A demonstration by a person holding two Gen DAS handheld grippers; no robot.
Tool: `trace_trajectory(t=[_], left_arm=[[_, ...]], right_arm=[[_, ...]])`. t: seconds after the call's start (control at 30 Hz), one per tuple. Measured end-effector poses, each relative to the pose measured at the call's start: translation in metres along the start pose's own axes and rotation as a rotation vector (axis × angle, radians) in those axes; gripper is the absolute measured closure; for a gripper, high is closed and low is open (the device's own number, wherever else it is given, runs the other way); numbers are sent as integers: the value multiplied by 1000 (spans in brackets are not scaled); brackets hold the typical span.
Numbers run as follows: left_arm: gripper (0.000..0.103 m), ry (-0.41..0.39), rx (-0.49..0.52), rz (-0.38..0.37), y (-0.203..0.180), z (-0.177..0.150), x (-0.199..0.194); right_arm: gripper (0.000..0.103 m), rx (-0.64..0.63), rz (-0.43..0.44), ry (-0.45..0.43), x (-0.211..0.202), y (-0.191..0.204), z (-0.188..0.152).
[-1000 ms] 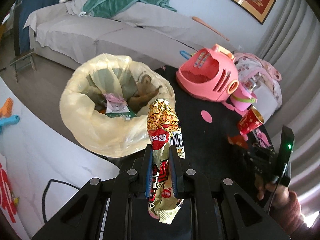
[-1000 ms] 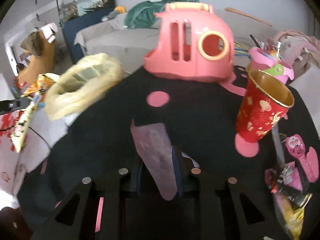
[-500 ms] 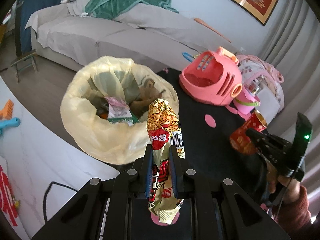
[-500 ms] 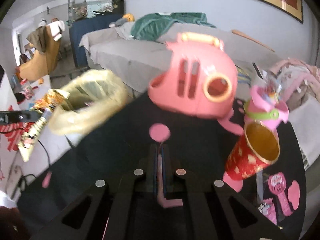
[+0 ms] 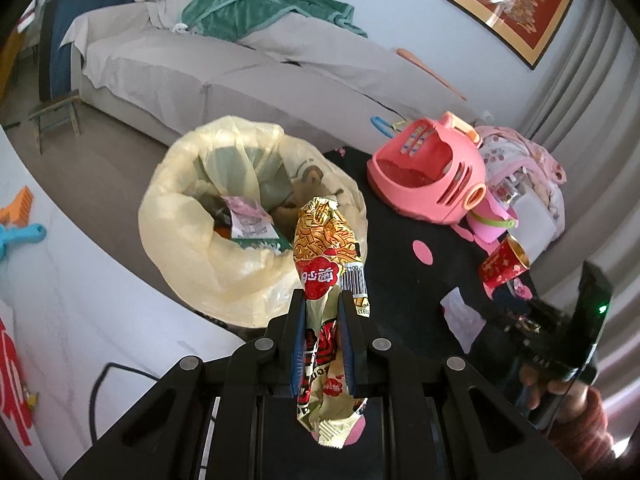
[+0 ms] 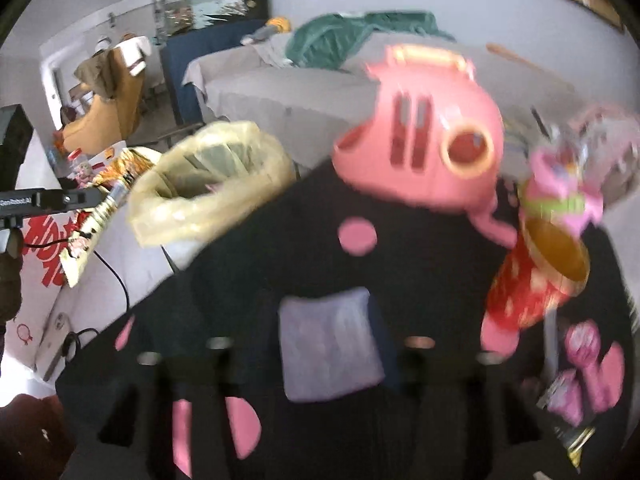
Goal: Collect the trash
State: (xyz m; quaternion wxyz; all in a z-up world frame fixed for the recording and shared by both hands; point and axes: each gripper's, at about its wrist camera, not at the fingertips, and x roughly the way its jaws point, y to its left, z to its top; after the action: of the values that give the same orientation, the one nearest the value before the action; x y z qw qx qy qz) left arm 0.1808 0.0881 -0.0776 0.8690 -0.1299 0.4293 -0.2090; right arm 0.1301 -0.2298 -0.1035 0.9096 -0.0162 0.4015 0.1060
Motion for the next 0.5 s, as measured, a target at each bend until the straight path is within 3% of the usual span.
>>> trace_trajectory(t=[0.2,0.23,0.37,0.5], left_arm=[[86,32,20,1,-8,-4,11],[86,38,23,0,-11,-5,14],[86,57,40,-10,-19,-7,22],[86,74,52,-17,-25,-9,28]], right_arm=[[53,204,22,67,27,-34,-27],[52,224,34,41,26,-36,-28],[47,205,50,56,32,-26,-24],[31,158,16,77,37,-10,-18]])
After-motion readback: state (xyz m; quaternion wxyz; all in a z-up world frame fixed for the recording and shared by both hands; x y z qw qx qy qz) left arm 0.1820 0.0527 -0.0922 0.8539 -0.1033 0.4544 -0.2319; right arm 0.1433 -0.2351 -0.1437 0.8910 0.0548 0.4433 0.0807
